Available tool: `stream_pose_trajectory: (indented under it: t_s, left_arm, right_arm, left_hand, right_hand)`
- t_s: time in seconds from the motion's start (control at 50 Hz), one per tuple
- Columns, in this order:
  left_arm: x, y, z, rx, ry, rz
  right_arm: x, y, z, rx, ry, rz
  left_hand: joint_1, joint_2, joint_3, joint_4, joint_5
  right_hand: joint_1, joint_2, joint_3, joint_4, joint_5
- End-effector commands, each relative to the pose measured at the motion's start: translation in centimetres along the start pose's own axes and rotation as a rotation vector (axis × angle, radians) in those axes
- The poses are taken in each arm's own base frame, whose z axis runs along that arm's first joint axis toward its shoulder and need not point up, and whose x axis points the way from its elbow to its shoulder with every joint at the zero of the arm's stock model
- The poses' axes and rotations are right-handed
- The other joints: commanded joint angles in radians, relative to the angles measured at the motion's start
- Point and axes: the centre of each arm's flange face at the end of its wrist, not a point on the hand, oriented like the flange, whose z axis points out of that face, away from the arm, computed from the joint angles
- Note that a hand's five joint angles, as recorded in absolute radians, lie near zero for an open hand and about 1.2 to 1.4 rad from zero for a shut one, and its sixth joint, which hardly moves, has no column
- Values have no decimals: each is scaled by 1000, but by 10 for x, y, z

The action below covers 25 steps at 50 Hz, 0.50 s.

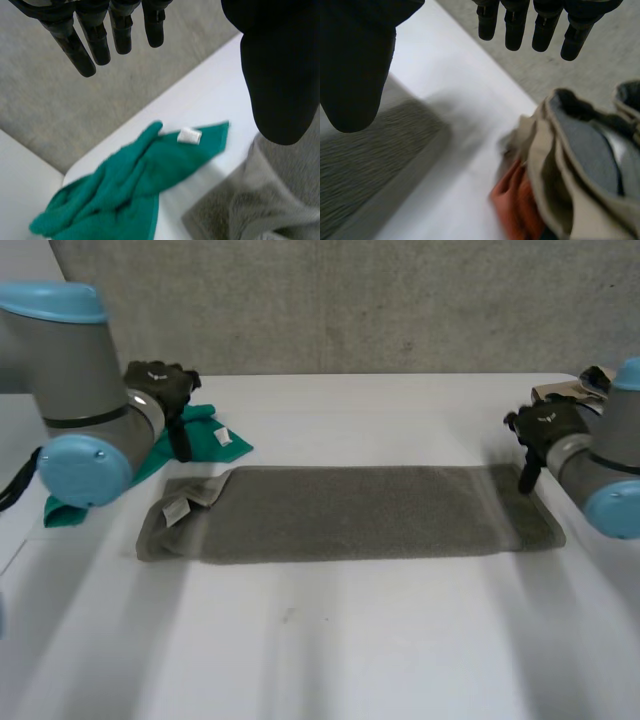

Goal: Fold the laundry.

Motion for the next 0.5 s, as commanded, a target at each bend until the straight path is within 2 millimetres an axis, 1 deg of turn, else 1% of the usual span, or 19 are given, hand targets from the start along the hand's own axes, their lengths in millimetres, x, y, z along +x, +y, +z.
stream_pose_trajectory:
  t_s: [0.02, 0.04, 0.06, 0.1, 0.12, 0.16, 0.18, 0.24, 0.3, 0.32, 0.38, 0.4, 0.48, 0.5]
  left_arm:
    - [-1, -10, -30, 128, 66, -13]
    - [0, -8, -31, 135, 73, -8]
    - [4, -5, -31, 155, 87, 5]
    - [8, 0, -31, 164, 97, 25]
    - [12, 7, -29, 167, 104, 49]
    - [15, 15, -25, 163, 108, 76]
    - [17, 23, -21, 148, 112, 103]
    - [22, 42, -17, 89, 122, 144]
    - [24, 52, -16, 53, 130, 163]
    - [25, 60, -15, 25, 136, 166]
    - [27, 68, -13, 6, 141, 176]
    - [27, 74, -9, -7, 139, 179]
    - [24, 85, 5, -7, 123, 194]
    - [25, 89, 11, -4, 120, 211]
  right_arm:
    - [5, 28, -53, -140, -125, 6]
    - [5, 32, -57, -151, -135, 0]
    - [5, 41, -62, -175, -148, -4]
    - [6, 48, -65, -183, -147, -7]
    - [5, 53, -67, -178, -149, -1]
    - [6, 57, -69, -167, -145, 4]
    - [8, 59, -68, -146, -133, 9]
    - [11, 61, -69, -109, -106, 18]
    - [11, 60, -72, -90, -94, 22]
    - [10, 59, -74, -79, -87, 26]
    - [8, 58, -77, -65, -84, 37]
    - [6, 58, -78, -57, -87, 43]
    - [-1, 56, -80, -36, -92, 60]
    - [-2, 56, -80, -28, -91, 64]
  left_hand:
    - [-17, -34, -33, -25, -50]
    - [-17, -34, -33, -25, -50]
    - [-17, -34, -33, -25, -50]
    - [-17, -34, -33, -25, -50]
    - [-17, -34, -33, -25, -50]
    - [-17, -34, -33, -25, -50]
    - [-17, -34, -33, -25, -50]
    - [-17, -34, -33, -25, -50]
    - [-17, -34, -33, -25, -50]
    - [-17, -34, -33, -25, -50]
    - [-17, -34, -33, -25, -50]
    - [-17, -34, -33, -25, -50]
    - [-17, -34, -33, -25, -50]
    - [-17, -34, -33, -25, -50]
  right_hand:
    - [-51, -43, -34, -37, -42]
    - [-51, -43, -34, -37, -42]
    - [-51, -43, -34, -37, -42]
    - [-51, -43, -34, -37, -42]
    - [-51, -43, -34, -37, -42]
    - [-51, -43, -34, -37, -42]
    - [-51, -43, -34, -37, -42]
    - [-51, -43, -34, -37, -42]
    - [-51, -43, -34, -37, -42]
    - [-51, -43, -34, -37, -42]
    - [-51, -43, -34, -37, -42]
    - [-51, -43, -34, -37, -42]
    - [-51, -43, -34, -37, -42]
    - [-51, -43, -34, -37, -42]
